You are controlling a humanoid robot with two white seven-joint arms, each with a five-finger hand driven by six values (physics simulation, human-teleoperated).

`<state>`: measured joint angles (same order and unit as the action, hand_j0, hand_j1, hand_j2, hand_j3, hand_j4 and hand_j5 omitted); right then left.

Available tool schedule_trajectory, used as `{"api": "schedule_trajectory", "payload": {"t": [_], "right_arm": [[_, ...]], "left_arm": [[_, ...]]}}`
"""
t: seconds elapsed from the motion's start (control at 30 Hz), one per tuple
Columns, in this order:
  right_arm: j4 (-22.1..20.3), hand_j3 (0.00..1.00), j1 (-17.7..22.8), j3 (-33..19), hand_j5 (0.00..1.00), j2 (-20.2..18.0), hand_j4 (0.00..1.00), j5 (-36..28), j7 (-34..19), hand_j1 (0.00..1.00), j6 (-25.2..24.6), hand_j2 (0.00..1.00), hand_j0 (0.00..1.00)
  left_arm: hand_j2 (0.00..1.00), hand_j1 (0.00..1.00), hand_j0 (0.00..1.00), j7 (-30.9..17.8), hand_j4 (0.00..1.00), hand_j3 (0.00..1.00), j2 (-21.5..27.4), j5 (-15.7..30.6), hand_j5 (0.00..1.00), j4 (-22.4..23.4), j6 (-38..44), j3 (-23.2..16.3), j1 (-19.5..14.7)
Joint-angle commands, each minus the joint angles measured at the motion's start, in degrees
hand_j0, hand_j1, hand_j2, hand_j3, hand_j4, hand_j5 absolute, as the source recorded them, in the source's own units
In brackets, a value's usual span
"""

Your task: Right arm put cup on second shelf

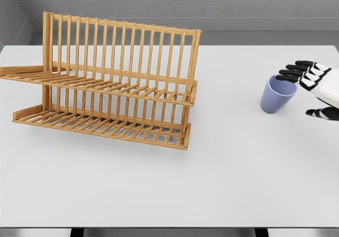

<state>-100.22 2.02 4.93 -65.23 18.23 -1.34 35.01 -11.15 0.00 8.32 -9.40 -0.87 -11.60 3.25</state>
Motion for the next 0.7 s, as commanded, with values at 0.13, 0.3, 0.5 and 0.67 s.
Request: {"api": "schedule_trajectory", "payload": {"t": [0.13,0.3,0.5,0.67], "right_arm": [[0.73,1.0,-0.26,-0.89,1.0,-0.6,1.0,-0.74,0.46,1.0,-0.01,1.0,1.0],[2.75,1.0,-10.19,-0.89,1.0,-0.51,1.0,-4.69,-29.24,1.0,-2.58,1.0,1.0],[6.52,1.0,-20.91,5.52,1.0,1.51,1.0,-5.05,-33.66,1.0,-3.11,1.0,1.0],[12.86,1.0,-33.31,21.88,1.0,5.64,1.0,-4.87,-33.66,1.0,-2.67,1.0,1.0]], "left_arm": [[1.0,1.0,1.0,-0.01,1.0,1.0,0.0,0.03,1.0,-0.01,-0.01,0.0,0.0],[1.0,1.0,1.0,-0.01,1.0,1.0,0.0,0.03,1.0,-0.01,0.08,0.0,0.0],[1.0,1.0,1.0,-0.01,1.0,1.0,0.0,0.03,1.0,-0.01,0.08,0.0,0.0],[1.0,1.0,1.0,-0.01,1.0,1.0,0.0,0.03,1.0,-0.01,-0.01,0.0,0.0]]}}
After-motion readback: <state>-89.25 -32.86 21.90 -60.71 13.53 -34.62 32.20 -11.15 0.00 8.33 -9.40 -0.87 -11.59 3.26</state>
